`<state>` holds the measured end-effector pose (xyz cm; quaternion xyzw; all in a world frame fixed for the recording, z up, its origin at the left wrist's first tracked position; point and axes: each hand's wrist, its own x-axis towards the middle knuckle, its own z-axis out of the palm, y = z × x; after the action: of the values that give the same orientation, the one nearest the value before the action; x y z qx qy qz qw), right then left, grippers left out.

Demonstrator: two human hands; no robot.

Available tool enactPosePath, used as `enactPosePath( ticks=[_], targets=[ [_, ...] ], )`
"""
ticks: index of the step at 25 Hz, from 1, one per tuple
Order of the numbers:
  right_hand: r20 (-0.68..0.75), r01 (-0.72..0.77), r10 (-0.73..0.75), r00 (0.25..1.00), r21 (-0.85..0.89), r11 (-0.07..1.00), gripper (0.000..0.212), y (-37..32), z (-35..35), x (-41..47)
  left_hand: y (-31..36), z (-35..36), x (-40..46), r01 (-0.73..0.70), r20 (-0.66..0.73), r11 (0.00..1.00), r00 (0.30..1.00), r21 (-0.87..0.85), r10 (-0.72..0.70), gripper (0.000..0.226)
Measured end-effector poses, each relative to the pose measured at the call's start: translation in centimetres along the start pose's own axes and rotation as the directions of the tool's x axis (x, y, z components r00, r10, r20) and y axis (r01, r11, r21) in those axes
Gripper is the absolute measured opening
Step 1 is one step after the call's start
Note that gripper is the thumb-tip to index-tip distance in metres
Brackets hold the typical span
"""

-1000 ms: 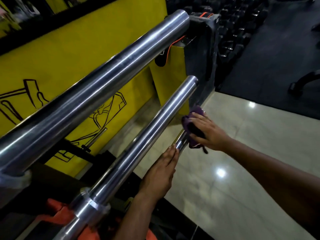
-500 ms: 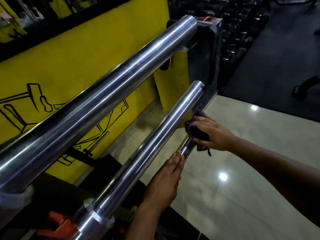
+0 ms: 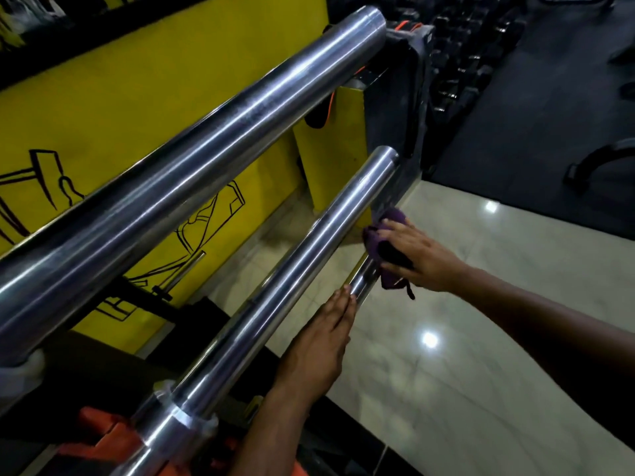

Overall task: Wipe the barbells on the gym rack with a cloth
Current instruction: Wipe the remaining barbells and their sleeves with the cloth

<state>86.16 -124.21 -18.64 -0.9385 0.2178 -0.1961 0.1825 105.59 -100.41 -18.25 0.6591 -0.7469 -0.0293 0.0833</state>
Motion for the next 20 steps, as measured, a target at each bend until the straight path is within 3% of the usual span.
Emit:
enactPosePath(
  ticks=[3, 5, 8, 11, 14, 16, 18, 20],
  targets=[
    [-0.132, -0.268, 0.273, 0.953, 0.055, 0.962, 0.043, -1.3, 0.6, 2.8, -0.1, 0.6, 0.2, -0.001, 0.001, 0.999, 1.000, 0.038, 0.001, 0.070],
    [-0.097, -0.342, 0.338, 0.936, -0.028, 0.939, 0.033, -2.5, 1.2, 4.5, 0.1, 0.5, 0.1, 0.002, 0.021, 0.997, 1.000, 0.077, -0.004, 0.071],
    [0.030, -0.294, 0.295, 0.955, -0.037, 0.955, 0.026, -3.5, -1.1, 4.4, 0.8, -1.3, -0.2, 0.022, 0.023, 1.000, 0.999, -0.004, -0.022, 0.071],
    [-0.128, -0.254, 0.270, 0.954, 0.129, 0.958, 0.016, -6.0, -3.5, 2.8, 1.7, -3.1, -3.2, 0.060, 0.021, 0.992, 0.998, -0.115, -0.058, 0.079],
    [-0.238, -0.068, 0.062, 0.969, -0.019, 0.998, 0.022, -9.2, -2.4, 1.5, 0.6, -3.2, -9.0, 0.038, 0.000, 0.999, 0.999, -0.011, -0.038, 0.073],
    [-0.119, -0.109, 0.099, 0.988, -0.086, 0.990, 0.031, -10.0, -0.4, 0.8, -0.7, -3.0, -12.2, 0.099, 0.046, 0.995, 0.994, -0.029, -0.097, 0.074],
    [0.006, -0.172, 0.176, 0.984, -0.185, 0.968, 0.039, -10.1, 1.8, 0.7, -0.9, -2.7, -13.3, 0.121, -0.023, 0.993, 0.992, 0.020, -0.120, 0.068],
    [0.034, -0.239, 0.249, 0.968, -0.182, 0.954, 0.040, -9.9, 2.8, 1.3, -0.6, -2.0, -13.2, 0.117, -0.047, 0.993, 0.992, 0.015, -0.116, 0.058]
  ],
)
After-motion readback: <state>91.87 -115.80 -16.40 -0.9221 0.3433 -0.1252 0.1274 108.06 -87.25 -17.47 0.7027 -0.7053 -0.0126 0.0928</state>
